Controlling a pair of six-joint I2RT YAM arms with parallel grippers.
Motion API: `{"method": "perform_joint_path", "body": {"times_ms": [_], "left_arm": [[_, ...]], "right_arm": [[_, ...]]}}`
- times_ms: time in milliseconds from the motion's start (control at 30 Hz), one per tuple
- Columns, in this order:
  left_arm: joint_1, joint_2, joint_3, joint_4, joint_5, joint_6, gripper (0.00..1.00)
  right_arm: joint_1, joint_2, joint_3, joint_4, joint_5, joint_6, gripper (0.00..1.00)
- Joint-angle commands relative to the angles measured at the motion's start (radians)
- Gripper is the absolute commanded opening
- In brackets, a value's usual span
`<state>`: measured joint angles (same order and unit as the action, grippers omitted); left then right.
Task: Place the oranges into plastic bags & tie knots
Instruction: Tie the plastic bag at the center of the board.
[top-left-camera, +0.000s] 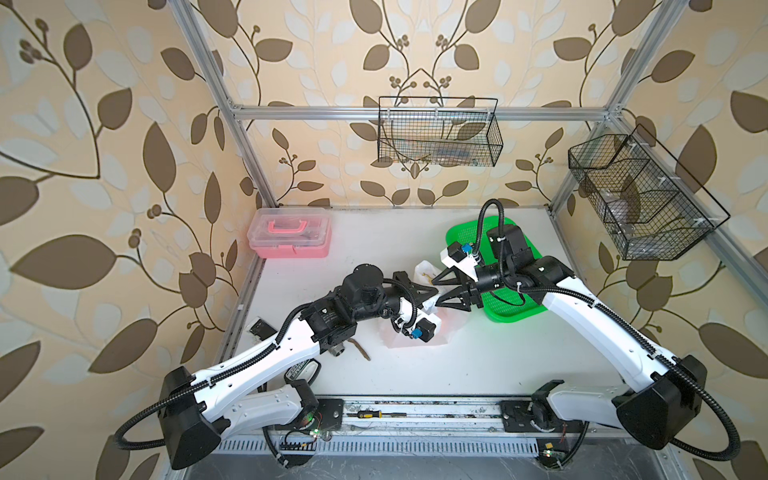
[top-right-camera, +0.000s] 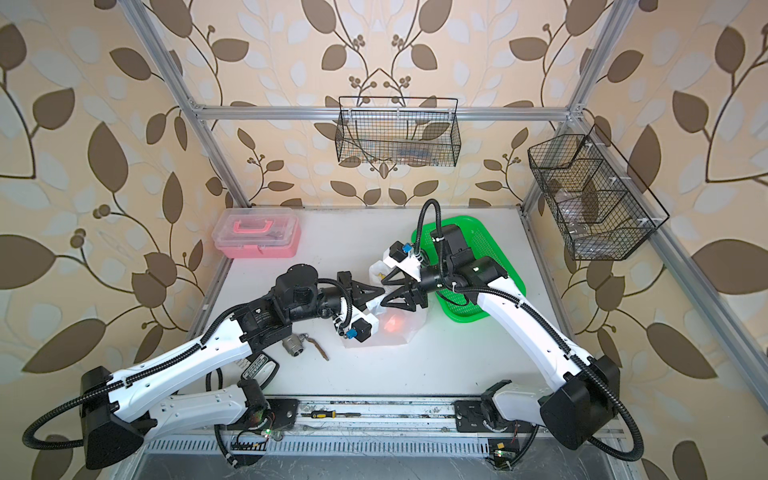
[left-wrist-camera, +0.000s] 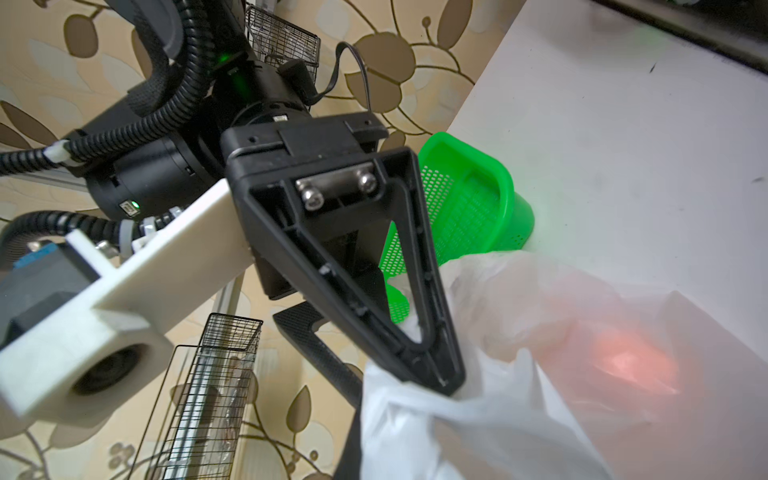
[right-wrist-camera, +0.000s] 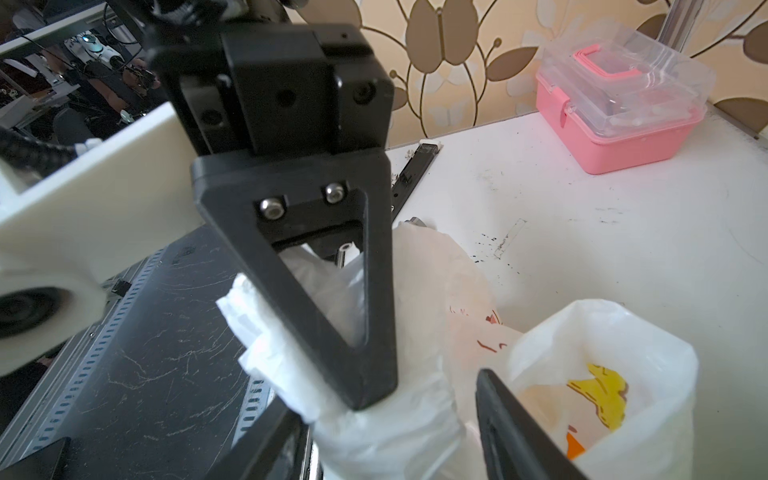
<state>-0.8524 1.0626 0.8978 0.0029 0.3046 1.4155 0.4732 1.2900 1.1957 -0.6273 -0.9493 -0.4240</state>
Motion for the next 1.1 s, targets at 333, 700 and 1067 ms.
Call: {"method": "perform_joint_path", "body": {"times_ms": [333, 700, 1067], "left_arm": [[-0.020, -0.001, 0.001, 0.065, -0.032, 0.071, 0.00], [-0.028, -0.001, 0.001, 0.065, -0.031, 0.088, 0.00], [-0.039, 0.000, 0.003, 0.083, -0.064, 0.091, 0.00]], "right_arm": [[0.010, -0.035, -0.025, -0.027, 0.034, -0.001, 0.66], [0.025, 0.028, -0.012, -0.021, 0.030, -0.004, 0.43], [0.026, 0.039, 0.020, -0.093, 0.106, -0.038, 0.03]]}}
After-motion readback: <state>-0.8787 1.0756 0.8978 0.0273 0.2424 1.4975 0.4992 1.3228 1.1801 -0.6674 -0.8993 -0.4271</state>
